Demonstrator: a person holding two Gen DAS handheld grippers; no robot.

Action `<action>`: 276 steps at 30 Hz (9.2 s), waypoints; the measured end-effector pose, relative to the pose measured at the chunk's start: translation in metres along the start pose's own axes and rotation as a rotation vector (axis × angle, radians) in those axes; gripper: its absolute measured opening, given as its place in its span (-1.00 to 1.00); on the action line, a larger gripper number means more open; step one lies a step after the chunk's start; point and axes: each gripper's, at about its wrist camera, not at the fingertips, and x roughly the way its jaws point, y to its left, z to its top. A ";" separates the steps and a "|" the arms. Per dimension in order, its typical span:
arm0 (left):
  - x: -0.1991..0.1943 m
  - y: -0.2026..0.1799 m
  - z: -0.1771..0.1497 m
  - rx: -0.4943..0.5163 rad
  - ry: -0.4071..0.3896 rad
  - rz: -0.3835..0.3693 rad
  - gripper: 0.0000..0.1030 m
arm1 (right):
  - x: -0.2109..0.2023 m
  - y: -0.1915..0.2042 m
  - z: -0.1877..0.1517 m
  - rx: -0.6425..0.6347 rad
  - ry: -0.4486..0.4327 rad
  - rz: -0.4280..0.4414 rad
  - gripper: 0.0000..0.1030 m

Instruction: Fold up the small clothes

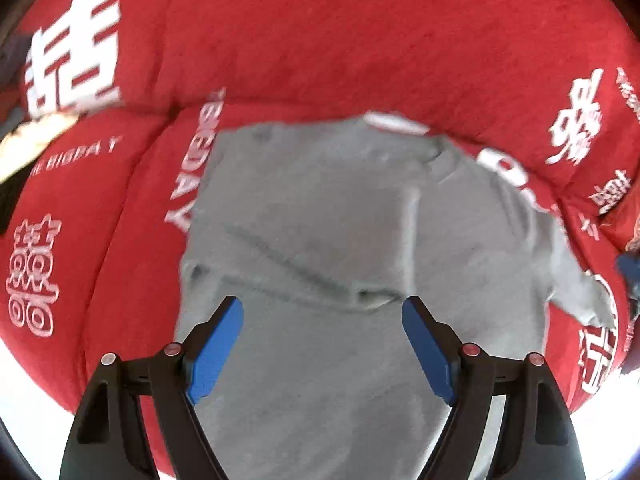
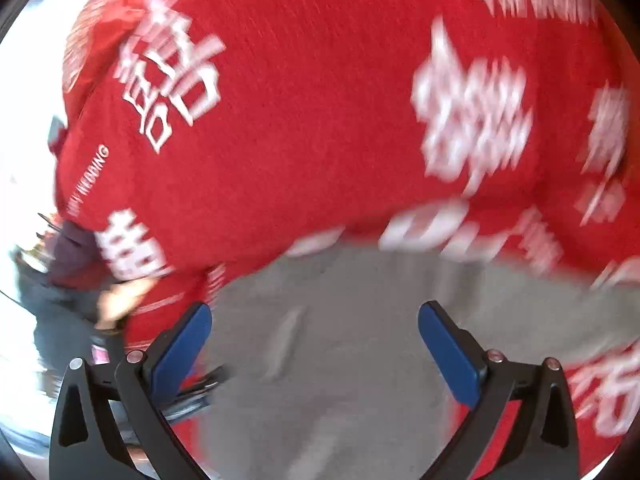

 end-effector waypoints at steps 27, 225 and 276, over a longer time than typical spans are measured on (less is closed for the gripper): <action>0.033 0.139 0.026 -0.150 0.057 0.100 0.60 | 0.231 0.092 -0.017 -0.299 0.235 -0.103 -0.92; 0.100 -0.118 0.010 0.224 0.210 0.013 1.00 | -0.014 -0.269 -0.099 0.543 0.162 -0.169 0.18; 0.069 -0.110 0.044 0.193 0.082 0.010 1.00 | -0.021 -0.270 0.019 0.542 -0.158 0.623 -0.82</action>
